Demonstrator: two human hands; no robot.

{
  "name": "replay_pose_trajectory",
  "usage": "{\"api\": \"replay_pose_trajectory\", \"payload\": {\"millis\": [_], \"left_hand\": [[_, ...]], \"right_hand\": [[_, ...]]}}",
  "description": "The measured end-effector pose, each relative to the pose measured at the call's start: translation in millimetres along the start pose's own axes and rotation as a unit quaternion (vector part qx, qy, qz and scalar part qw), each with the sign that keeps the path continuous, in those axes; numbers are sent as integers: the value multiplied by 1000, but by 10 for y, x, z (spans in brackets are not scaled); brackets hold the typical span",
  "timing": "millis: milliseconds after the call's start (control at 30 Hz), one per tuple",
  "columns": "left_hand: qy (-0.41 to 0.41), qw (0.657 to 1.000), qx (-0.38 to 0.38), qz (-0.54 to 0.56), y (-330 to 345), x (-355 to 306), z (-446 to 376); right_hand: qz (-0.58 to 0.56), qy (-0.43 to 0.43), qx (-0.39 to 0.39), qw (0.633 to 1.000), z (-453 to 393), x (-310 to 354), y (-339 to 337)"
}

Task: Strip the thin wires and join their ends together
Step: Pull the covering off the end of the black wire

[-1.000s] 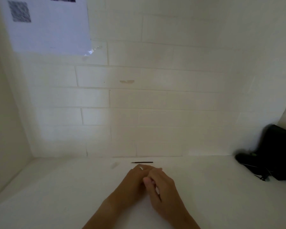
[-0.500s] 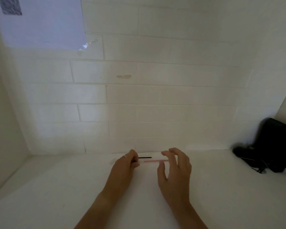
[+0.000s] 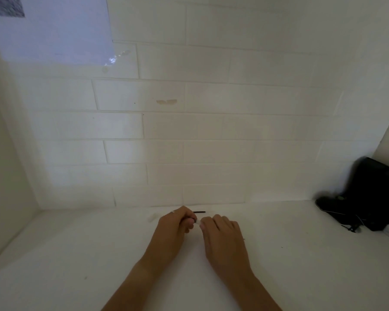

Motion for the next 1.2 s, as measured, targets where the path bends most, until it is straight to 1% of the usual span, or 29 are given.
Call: {"api": "replay_pose_trajectory", "payload": {"millis": [67, 133, 300, 400, 567, 767, 900, 967, 1100, 1200], "left_hand": [[37, 997, 23, -64, 64, 5, 23], [52, 994, 35, -92, 82, -5, 39], [-26, 996, 73, -43, 81, 35, 51], [-48, 994, 90, -41, 84, 62, 67], [-71, 992, 104, -17, 80, 65, 74], [-111, 987, 109, 29, 75, 53, 107], [-122, 986, 106, 51, 60, 46, 117], [-123, 985, 107, 48, 67, 41, 130], [-113, 990, 83, 30, 25, 36, 102], [-99, 993, 66, 2, -5, 17, 73]], "right_hand": [[-2, 11, -4, 1000, -4, -21, -2], [-6, 16, -5, 1000, 2, -33, 1], [-32, 3, -9, 999, 10, -23, 25], [-68, 2, -17, 998, 1, -33, 45], [-92, -1, -28, 995, -16, -39, 35], [-133, -4, -50, 990, -40, -55, -43], [-151, -10, -60, 987, -49, -49, -72], [-151, -6, -62, 987, -50, -56, -90], [-144, 40, -48, 988, -61, -60, -128], [-116, 35, -26, 992, -36, -51, -77]]}}
Point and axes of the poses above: each hand's wrist, its own z-axis away from the middle knuckle, its own y-axis out of the palm, x = y × z, the point moved 8 cm from there along -z, towards the middle knuckle, and after that the axes turned 13 degrees about -x, right-handed, at the moved point
